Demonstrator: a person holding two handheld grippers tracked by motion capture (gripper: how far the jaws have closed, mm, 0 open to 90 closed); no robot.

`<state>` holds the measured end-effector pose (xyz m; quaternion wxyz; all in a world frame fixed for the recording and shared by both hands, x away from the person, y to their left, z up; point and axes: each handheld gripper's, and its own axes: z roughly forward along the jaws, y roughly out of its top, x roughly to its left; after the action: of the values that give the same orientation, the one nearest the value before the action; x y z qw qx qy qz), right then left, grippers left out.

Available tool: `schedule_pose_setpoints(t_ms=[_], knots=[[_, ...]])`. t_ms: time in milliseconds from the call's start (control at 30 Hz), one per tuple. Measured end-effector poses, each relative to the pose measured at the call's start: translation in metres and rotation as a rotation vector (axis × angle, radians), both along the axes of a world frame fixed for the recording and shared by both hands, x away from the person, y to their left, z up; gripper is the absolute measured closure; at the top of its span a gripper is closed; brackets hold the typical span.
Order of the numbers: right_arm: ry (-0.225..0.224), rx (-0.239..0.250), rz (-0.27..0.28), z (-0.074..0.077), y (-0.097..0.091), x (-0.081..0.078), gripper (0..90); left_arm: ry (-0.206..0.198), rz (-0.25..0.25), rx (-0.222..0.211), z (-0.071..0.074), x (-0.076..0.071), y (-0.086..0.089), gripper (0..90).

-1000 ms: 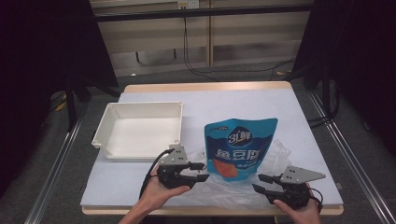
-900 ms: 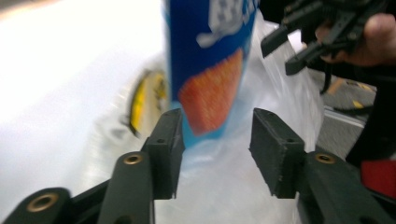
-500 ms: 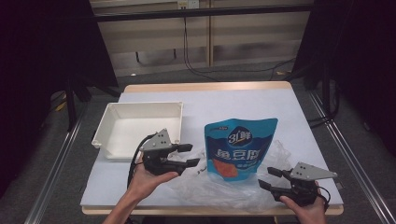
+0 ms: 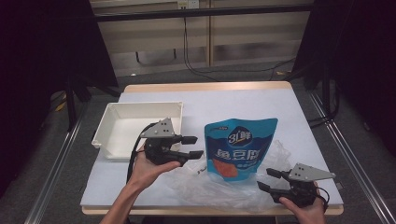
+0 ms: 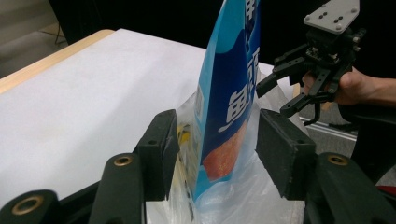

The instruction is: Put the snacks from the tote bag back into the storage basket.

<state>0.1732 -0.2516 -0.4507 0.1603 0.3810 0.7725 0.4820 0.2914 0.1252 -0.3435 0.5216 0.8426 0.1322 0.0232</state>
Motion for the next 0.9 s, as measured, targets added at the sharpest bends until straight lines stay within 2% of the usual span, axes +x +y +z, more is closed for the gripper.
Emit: schedule_pose_setpoints(t_ms=[133,200,433,600,767,833,900], knots=[[-0.002,-0.003,0.001,0.0,0.0,0.0,41.3,0.009,-0.022,-0.012,0.005,0.005,-0.004,50.6],[0.001,-0.001,0.003,0.0,0.0,0.0,41.3,0.004,-0.023,-0.004,0.01,0.007,-0.006,51.8],[0.003,-0.003,0.008,0.0,0.0,0.0,41.3,-0.016,-0.077,0.042,0.03,0.012,-0.018,52.9],[0.005,-0.007,0.011,0.0,0.001,0.0,41.3,-0.015,-0.095,0.04,0.037,0.015,-0.027,53.9],[0.005,-0.008,0.013,-0.001,0.001,0.0,41.1,-0.018,-0.126,0.068,0.044,0.019,-0.038,57.9],[0.004,-0.001,0.014,0.0,0.001,0.001,41.2,-0.011,-0.14,0.102,0.046,0.021,-0.044,59.1],[0.009,0.007,0.014,-0.001,0.0,0.001,41.1,-0.007,-0.158,0.115,0.049,0.023,-0.049,59.9]])
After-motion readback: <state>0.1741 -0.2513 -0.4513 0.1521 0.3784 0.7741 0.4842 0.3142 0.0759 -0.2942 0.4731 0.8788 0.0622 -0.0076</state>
